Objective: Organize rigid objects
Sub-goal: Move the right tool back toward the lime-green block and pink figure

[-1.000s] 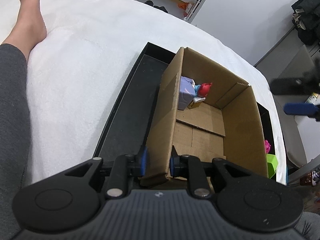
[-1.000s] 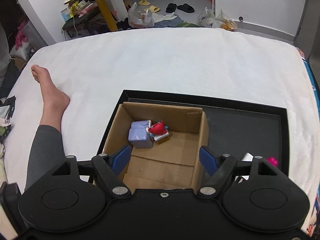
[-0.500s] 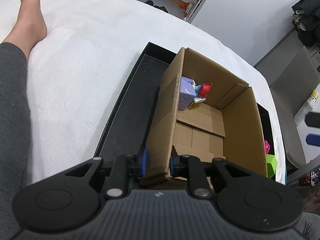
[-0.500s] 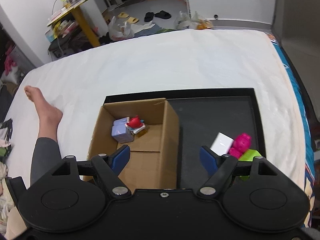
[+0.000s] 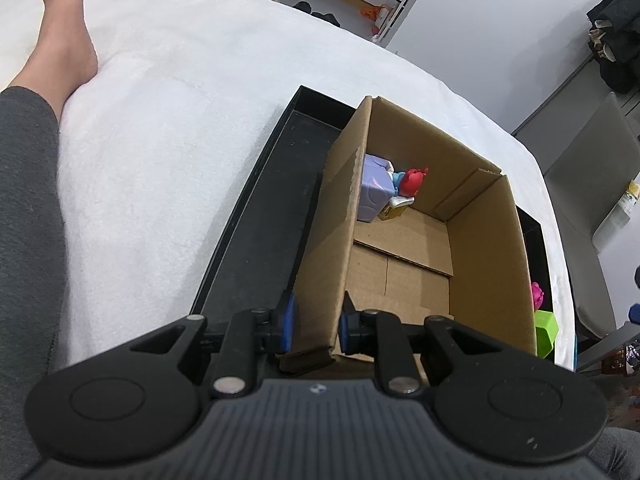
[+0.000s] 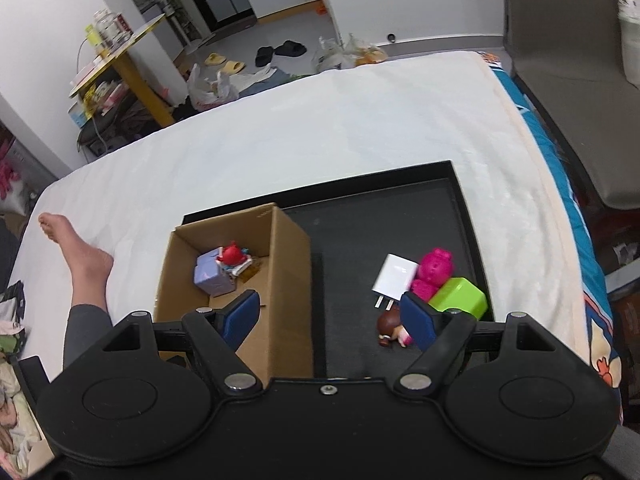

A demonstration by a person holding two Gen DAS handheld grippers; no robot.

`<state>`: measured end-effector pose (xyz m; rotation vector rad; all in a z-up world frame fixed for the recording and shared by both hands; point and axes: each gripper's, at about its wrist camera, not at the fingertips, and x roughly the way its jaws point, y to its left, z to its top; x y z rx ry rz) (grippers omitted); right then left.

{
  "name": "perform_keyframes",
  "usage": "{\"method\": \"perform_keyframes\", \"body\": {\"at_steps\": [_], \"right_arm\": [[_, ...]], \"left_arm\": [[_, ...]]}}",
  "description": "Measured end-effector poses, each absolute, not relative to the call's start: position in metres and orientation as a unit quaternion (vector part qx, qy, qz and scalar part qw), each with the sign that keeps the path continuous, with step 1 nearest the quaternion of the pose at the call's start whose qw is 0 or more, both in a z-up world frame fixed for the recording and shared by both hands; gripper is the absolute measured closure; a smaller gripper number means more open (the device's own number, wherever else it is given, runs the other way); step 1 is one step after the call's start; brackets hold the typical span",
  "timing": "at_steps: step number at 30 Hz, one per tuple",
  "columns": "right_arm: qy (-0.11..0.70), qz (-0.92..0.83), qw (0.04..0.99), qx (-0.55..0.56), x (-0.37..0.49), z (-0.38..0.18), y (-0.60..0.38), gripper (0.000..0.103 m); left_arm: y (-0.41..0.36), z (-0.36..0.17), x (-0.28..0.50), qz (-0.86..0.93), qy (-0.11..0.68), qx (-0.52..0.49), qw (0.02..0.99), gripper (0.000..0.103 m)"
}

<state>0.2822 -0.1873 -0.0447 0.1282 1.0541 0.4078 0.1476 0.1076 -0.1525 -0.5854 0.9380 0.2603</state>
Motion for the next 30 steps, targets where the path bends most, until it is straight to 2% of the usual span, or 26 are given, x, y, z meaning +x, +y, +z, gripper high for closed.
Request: {"method": "perform_keyframes", "body": {"at_steps": [19,30], "right_arm": [[0.524,0.124,0.838,0.086,0.298,-0.092,-0.241,0.028],[0.538,0.075,0.827,0.144,0.313,-0.128,-0.256,0.041]], "left_arm": [[0.11,-0.153,0.148,0.124,0.445,-0.279,0.842,0.084],[0.109,-0.153,0.148,0.124,0.445,-0.278,0.842,0.084]]}}
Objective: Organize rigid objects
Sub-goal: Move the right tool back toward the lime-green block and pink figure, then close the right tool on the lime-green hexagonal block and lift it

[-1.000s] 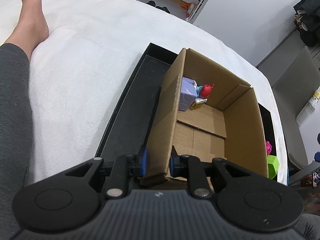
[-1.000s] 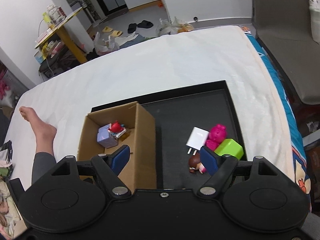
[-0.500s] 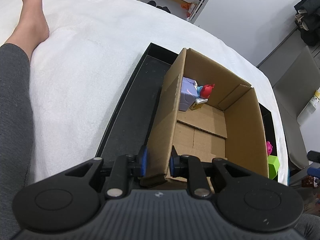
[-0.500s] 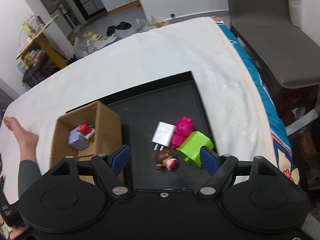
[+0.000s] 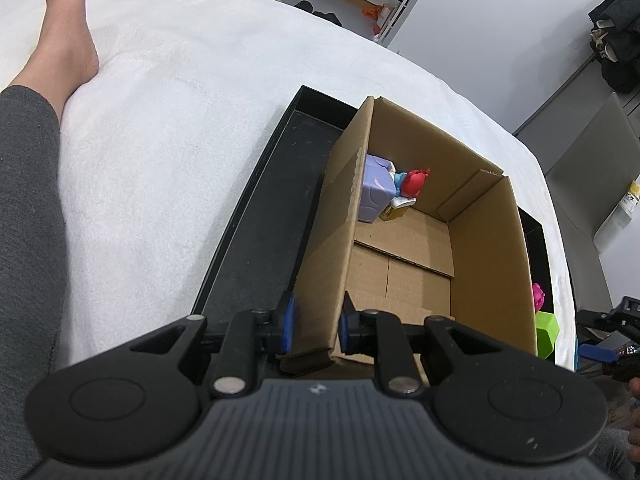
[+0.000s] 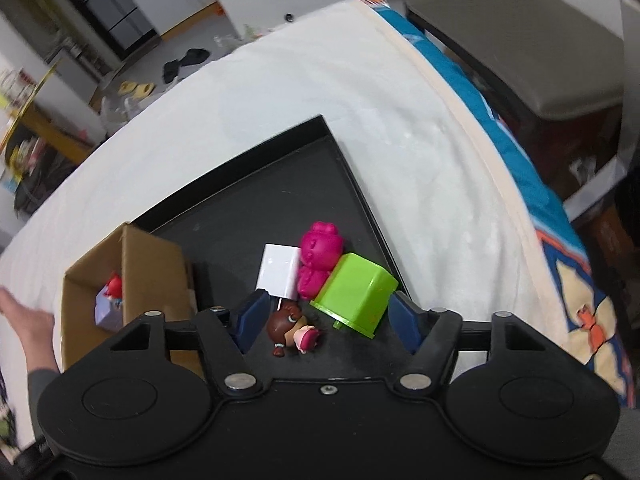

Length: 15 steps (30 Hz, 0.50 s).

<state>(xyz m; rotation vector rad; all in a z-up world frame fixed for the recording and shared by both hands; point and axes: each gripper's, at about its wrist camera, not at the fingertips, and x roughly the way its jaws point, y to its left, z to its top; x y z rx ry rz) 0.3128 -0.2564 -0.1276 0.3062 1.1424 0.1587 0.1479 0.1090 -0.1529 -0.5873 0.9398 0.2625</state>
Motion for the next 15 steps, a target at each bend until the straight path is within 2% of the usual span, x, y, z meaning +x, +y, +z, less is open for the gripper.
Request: {"method": "perform_keyframes", "body": {"at_steps": [15], "right_arm": [[0.556,0.04,0.807,0.196,0.33,-0.167,-0.263,0.042]], "left_arm": [[0.106,-0.153,0.148,0.127,0.446,-0.272,0.843,0.084]]}}
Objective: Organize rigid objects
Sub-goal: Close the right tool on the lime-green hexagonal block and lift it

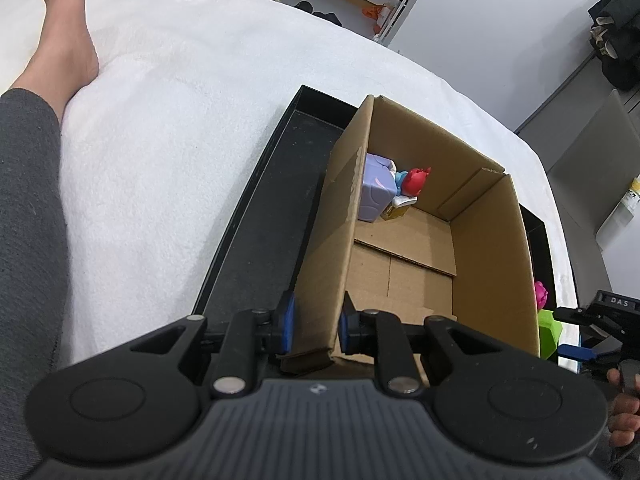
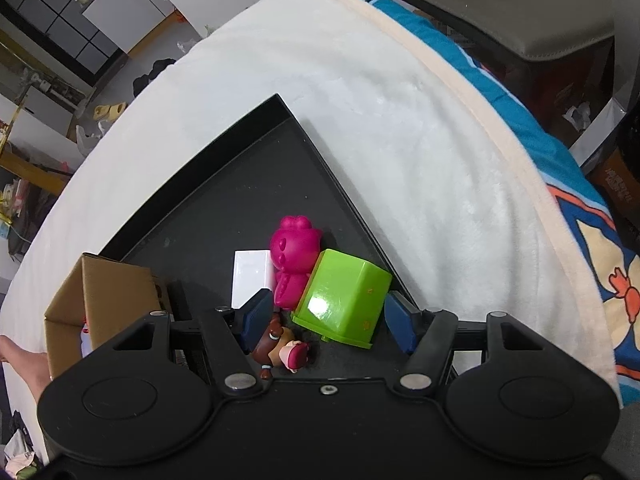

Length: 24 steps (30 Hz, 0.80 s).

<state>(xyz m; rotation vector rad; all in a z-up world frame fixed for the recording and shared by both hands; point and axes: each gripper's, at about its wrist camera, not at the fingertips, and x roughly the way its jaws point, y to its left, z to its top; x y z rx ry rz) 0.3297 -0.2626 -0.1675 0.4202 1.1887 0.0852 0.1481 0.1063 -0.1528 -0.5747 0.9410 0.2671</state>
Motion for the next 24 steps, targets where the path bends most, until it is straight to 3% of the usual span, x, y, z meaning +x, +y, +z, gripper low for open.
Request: {"method": "perform_keyframes", "body": {"at_steps": [13,24], "right_arm": [[0.57,0.029,0.8,0.184,0.342,-0.189,-0.255,0.05],[0.567,0.045,0.803,0.175,0.331,-0.173,-0.254,0.051]], "left_arm": [[0.107,-0.153,0.149,0.126,0.446,-0.273,0.843,0.084],[0.106,-0.153,0.149,0.126,0.446,-0.273,0.843,0.084]]}}
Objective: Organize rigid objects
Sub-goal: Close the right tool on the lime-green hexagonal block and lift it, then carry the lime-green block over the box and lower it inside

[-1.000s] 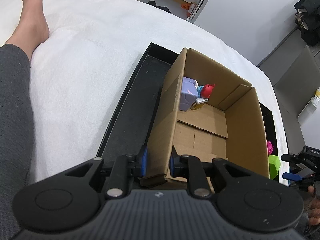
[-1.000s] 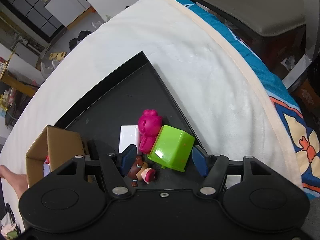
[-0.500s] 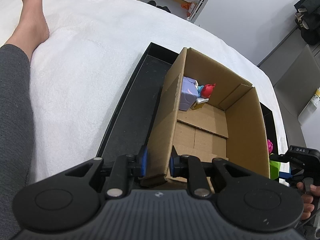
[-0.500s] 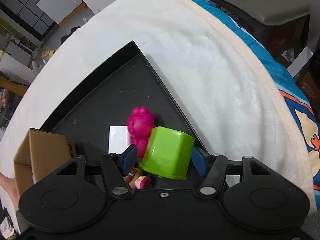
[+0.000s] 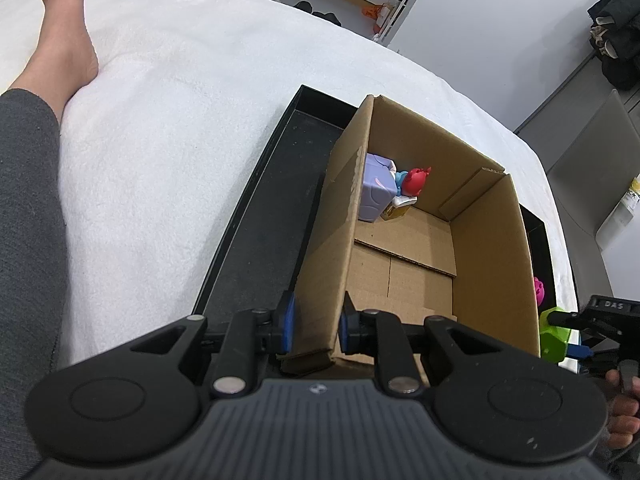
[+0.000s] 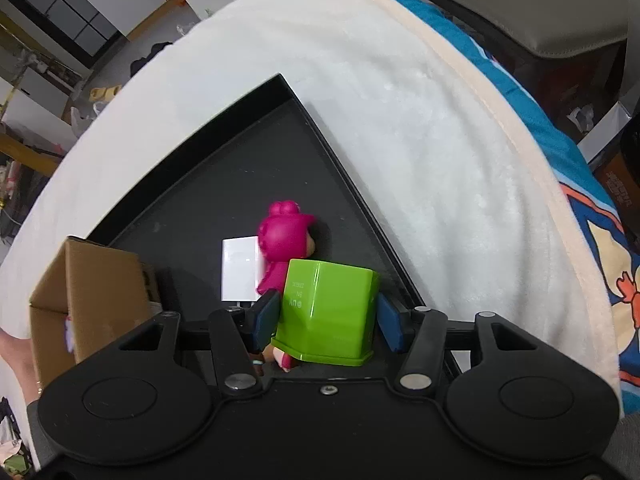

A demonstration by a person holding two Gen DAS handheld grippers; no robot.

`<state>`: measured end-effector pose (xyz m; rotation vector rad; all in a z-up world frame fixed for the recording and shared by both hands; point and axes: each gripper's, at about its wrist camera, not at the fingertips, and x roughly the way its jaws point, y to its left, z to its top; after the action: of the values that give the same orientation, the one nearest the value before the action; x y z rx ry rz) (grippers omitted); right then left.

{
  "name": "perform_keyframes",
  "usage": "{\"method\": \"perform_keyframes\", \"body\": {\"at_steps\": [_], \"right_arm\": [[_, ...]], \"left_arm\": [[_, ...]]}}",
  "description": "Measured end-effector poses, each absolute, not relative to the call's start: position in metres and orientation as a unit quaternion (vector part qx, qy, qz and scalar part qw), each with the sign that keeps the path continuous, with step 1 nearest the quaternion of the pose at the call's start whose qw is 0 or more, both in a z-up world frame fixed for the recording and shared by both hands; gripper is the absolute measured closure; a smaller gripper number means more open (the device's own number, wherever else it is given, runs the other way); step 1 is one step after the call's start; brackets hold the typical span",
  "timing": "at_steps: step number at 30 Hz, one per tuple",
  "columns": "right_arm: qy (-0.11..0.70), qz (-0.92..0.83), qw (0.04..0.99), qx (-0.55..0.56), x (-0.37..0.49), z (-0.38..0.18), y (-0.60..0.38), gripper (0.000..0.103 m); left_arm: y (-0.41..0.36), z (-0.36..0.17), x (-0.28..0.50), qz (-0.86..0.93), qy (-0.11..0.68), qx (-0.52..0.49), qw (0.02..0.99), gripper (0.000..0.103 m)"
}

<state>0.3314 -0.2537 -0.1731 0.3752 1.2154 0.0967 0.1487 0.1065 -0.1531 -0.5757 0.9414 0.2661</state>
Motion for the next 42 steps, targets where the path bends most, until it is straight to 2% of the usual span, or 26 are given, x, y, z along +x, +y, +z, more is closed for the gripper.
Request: {"method": "perform_keyframes", "body": {"at_steps": [18,42], "right_arm": [[0.535,0.091,0.824,0.163,0.316,-0.117,-0.228,0.051],[0.508,0.185,0.836,0.092,0.308,-0.066,-0.124,0.051]], "left_arm": [[0.106,-0.152,0.148,0.124,0.445,-0.271,0.844,0.084],[0.107,-0.152,0.147,0.113,0.445,-0.275,0.845,0.083]]}}
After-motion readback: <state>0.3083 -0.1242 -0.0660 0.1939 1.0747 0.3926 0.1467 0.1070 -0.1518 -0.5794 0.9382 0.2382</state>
